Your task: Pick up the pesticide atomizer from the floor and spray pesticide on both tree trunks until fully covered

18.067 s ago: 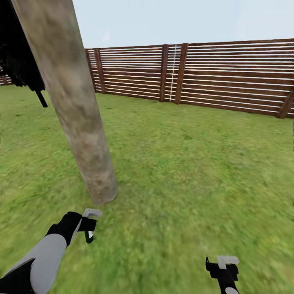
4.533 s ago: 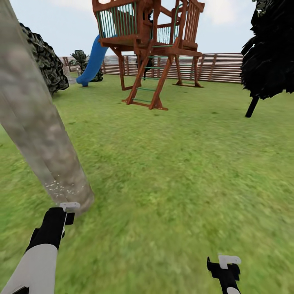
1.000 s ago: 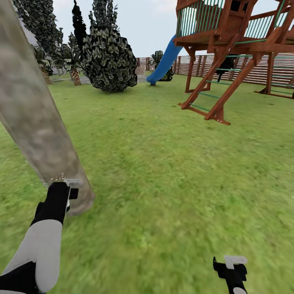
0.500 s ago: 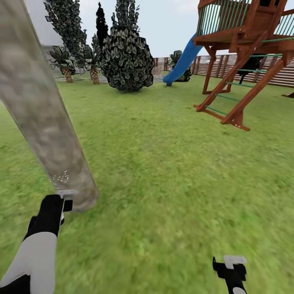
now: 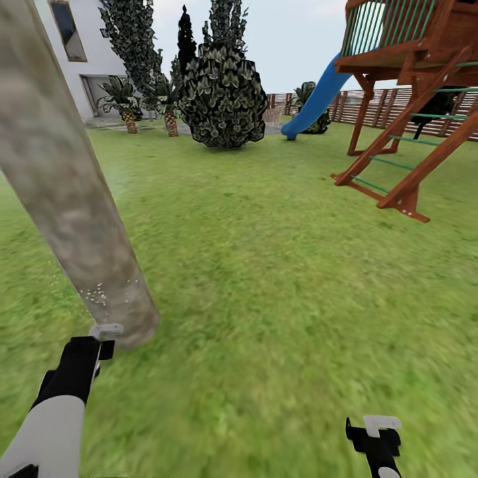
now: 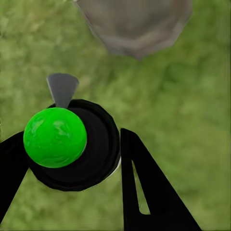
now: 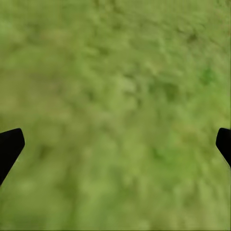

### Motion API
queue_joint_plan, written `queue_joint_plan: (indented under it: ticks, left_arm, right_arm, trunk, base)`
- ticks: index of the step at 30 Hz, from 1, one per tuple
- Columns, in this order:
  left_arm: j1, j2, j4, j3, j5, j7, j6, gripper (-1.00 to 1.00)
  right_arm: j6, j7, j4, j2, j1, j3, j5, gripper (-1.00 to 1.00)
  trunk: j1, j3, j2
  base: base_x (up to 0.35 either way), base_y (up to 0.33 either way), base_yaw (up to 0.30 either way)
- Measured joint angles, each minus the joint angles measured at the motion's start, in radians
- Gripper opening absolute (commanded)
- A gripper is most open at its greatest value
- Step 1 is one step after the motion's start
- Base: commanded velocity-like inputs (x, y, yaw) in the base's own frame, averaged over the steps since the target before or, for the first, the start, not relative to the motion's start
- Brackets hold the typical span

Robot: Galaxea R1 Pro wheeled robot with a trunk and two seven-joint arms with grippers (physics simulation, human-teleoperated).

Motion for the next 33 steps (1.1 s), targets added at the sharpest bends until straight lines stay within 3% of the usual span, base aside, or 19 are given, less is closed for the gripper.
queue_joint_plan:
  ticks: [14, 26, 33]
  left_arm:
    - [0.004, -0.007, 0.015, 0.001, 0.003, -0.001, -0.026, -1.0]
    - [0.004, -0.007, 0.016, 0.001, 0.003, -0.001, -0.026, -1.0]
    - [0.004, -0.005, 0.015, 0.003, 0.006, -0.01, -0.014, -1.0]
  right_arm:
    - [0.0, 0.0, 0.0, 0.0, 0.0, 0.0, 0.0, 1.0]
    - [0.0, 0.0, 0.0, -0.002, 0.0, 0.0, 0.0, 1.0]
    - [0.0, 0.0, 0.0, -0.002, 0.0, 0.0, 0.0, 1.0]
  trunk:
    - [0.0, 0.0, 0.0]
    - [0.0, 0.0, 0.0]
    - [0.0, 0.0, 0.0]
  base:
    - [0.052, -0.025, 0.216]
    - [0.055, -0.254, 0.002]
    - [-0.032, -0.275, 0.24]
